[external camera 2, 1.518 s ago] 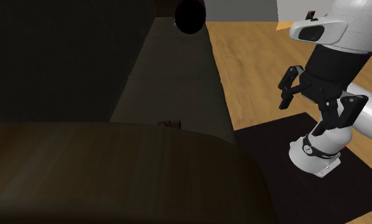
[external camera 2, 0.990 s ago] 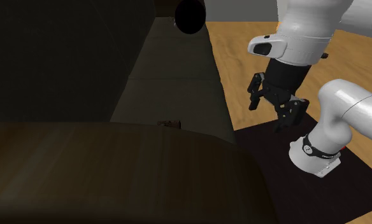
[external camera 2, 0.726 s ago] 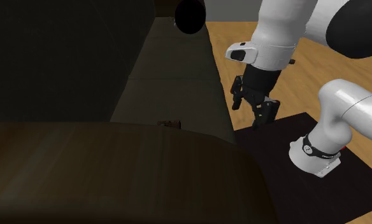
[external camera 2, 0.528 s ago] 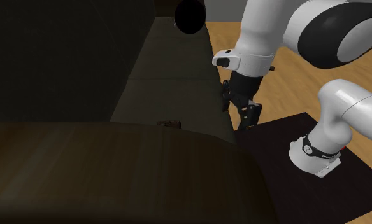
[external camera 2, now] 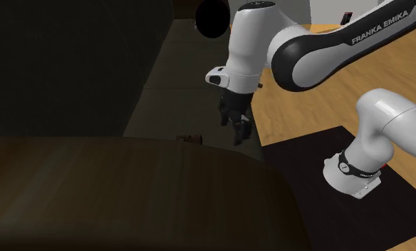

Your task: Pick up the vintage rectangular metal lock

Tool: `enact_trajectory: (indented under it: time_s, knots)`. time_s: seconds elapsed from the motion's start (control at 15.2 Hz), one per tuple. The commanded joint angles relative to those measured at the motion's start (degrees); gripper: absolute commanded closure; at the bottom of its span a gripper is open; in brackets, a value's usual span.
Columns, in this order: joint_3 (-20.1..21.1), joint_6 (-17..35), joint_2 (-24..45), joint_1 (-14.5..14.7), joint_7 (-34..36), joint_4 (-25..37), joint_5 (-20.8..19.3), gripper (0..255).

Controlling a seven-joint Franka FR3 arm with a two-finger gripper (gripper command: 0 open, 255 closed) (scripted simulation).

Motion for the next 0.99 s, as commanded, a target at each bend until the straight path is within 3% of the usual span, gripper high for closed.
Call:
enact_trajectory:
  time_s: [0.0,0.46,0.92]
  knots:
    - [-1.5,2.1,4.8,-0.2,-3.1,2.6,1.4,0]
    - [-3.9,5.8,20.1,-2.3,-12.9,13.1,7.8,0]
    - [-3.1,6.0,35.6,-7.2,-20.6,27.6,13.9,0]
